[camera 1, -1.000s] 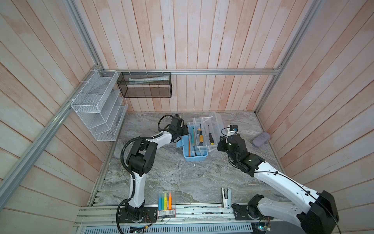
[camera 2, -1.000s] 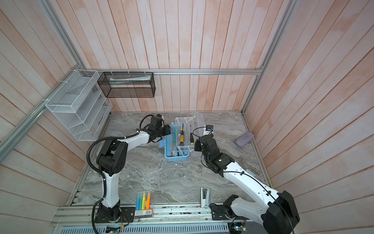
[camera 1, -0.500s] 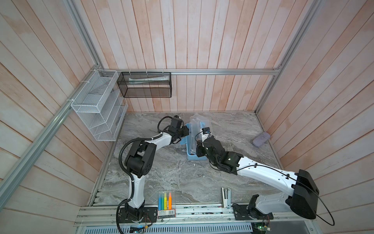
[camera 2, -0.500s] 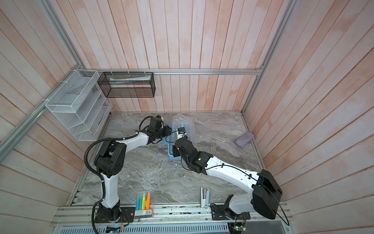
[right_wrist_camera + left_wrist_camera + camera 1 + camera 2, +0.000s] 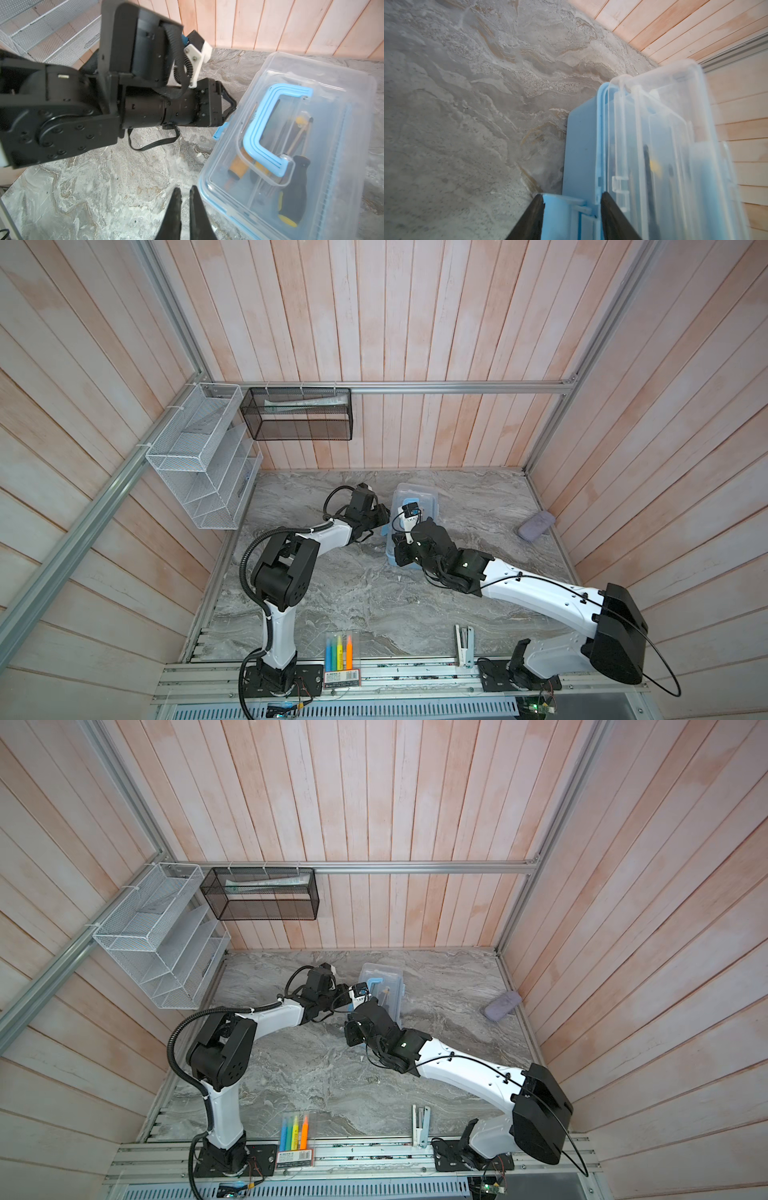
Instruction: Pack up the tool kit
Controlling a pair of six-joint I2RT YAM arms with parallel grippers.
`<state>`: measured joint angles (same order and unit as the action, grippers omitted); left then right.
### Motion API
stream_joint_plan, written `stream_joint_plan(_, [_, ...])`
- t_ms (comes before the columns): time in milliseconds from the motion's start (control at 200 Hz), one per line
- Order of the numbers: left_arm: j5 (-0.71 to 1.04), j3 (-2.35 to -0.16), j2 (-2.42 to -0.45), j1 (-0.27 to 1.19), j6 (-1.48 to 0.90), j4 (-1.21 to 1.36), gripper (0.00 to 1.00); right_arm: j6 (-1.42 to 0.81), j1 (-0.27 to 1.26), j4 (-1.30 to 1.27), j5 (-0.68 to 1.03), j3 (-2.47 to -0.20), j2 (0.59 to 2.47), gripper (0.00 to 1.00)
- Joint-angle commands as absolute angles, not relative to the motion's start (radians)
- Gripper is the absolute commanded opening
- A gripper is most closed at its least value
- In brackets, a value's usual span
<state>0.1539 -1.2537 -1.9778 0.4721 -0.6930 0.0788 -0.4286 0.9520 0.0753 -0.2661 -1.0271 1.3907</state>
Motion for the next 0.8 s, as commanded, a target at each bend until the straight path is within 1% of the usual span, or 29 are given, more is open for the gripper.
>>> stream_joint_plan(0, [0.184, -1.197, -1.911, 0.48, -0.73, 0.14, 0.48, -0.423, 0.876, 0.091, -0.26, -1.004, 1.358, 0.1])
stream_joint_plan(135, [0.211, -1.104, -1.855, 0.49, -0.771, 0.188, 0.48, -0.414, 0.772, 0.061, -0.209, -0.972, 1.37, 0.1])
stream_joint_plan(265, [0.203, -1.052, -1.805, 0.529, -0.766, 0.192, 0.48, -0.394, 0.712, 0.027, -0.19, -0.958, 1.398, 0.1])
stream_joint_plan(405, [0.202, -1.016, -1.784, 0.565, -0.762, 0.196, 0.48, -0.356, 0.638, 0.001, -0.202, -0.97, 1.443, 0.05])
stream_joint_plan(470, [0.203, -1.001, -1.78, 0.579, -0.762, 0.206, 0.48, -0.314, 0.602, -0.028, -0.134, -0.98, 1.473, 0.04])
stream_joint_plan(685, [0.198, -0.975, -1.767, 0.623, -0.756, 0.208, 0.48, -0.279, 0.572, 0.018, 0.01, -1.077, 1.619, 0.04])
stream_joint_plan(795, [0.178, -0.949, -1.738, 0.628, -0.755, 0.188, 0.48, -0.3, 0.569, 0.028, 0.021, -1.064, 1.616, 0.0])
